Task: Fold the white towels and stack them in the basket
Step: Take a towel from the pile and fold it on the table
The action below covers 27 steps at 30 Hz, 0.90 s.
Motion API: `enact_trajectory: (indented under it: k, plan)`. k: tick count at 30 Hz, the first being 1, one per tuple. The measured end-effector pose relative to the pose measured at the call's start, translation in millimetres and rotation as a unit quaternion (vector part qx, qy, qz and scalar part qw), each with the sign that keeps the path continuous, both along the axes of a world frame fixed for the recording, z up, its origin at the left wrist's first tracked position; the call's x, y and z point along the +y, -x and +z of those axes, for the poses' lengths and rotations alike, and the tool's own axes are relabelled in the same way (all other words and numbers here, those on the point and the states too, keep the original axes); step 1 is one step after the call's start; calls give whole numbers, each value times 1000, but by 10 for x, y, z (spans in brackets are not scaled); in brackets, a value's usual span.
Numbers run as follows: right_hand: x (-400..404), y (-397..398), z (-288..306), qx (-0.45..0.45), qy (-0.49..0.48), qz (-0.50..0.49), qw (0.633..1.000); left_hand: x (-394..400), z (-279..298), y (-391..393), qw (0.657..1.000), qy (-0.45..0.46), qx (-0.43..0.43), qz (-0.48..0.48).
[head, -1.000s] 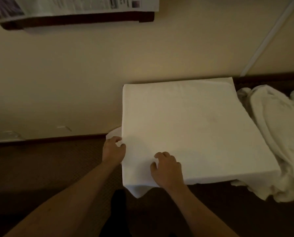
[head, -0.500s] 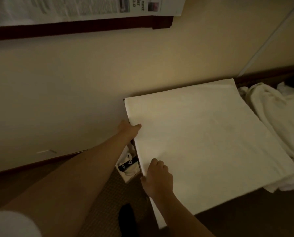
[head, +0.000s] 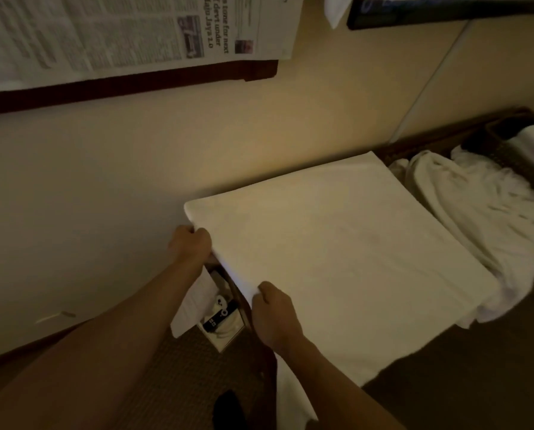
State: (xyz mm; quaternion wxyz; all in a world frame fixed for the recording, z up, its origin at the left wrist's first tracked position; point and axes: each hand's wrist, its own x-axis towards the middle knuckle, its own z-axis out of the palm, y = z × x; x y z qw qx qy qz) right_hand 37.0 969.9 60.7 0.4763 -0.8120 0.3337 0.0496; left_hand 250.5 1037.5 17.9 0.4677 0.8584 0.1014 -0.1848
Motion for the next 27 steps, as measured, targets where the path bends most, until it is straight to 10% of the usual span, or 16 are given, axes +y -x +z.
enact_trajectory:
  k: [7,20,27]
  plan:
    - [-404,-56,368,-96,-27,-6,995,-654,719,162,984,101,-128,67]
    - [-3580,936,452,-185,-46,-287,939,-4026,1106,1055,939,126,-213,-237]
    - [-5069,1036,-501,76,-8,-189,979,-4601,160,1231,946,0,-103,-306]
